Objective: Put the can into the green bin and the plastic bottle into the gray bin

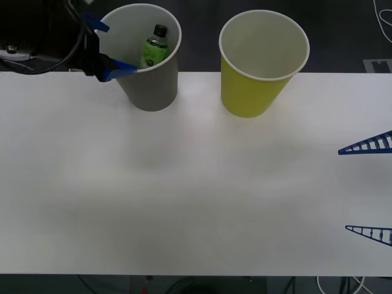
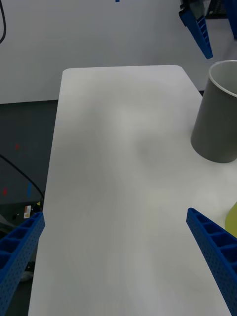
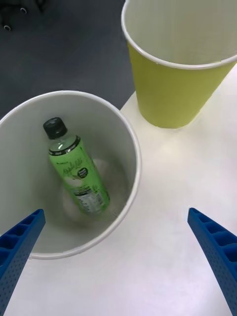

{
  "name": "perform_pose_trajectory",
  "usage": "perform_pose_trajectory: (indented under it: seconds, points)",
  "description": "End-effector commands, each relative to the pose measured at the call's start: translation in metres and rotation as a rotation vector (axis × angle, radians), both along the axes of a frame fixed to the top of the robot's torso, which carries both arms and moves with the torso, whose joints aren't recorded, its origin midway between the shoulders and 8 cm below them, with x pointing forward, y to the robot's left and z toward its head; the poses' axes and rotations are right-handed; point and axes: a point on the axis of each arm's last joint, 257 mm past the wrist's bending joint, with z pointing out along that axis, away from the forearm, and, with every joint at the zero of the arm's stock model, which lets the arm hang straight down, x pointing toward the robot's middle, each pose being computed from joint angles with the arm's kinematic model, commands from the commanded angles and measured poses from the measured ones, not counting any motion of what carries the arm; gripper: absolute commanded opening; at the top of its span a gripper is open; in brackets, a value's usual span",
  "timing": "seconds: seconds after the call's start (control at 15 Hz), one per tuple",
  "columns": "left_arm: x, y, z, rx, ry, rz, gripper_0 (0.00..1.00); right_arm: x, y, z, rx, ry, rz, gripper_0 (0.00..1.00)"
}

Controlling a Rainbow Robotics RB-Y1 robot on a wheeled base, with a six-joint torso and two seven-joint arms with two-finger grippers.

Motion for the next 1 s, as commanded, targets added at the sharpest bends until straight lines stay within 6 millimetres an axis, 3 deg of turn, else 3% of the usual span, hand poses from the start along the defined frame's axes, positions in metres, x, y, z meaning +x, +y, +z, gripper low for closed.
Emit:
perform_pose_trajectory:
  seconds: [0.07, 0.6, 1.0]
  points:
    - [-0.009, 0.0, -0.01, -0.042, -0.007, -0.012, 1.0, 0.0, 0.0, 0.0, 0.0, 0.0, 0.0, 1.0]
    - [-0.044, -0.005, -0.049, -0.012, -0.029, -0.104, 1.0, 0.0, 0.0, 0.0, 0.0, 0.0, 0.0, 1.0]
    - [-0.085, -0.004, -0.07, -0.042, 0.017, -0.236, 1.0, 0.0, 0.0, 0.0, 0.0, 0.0, 0.0, 1.0]
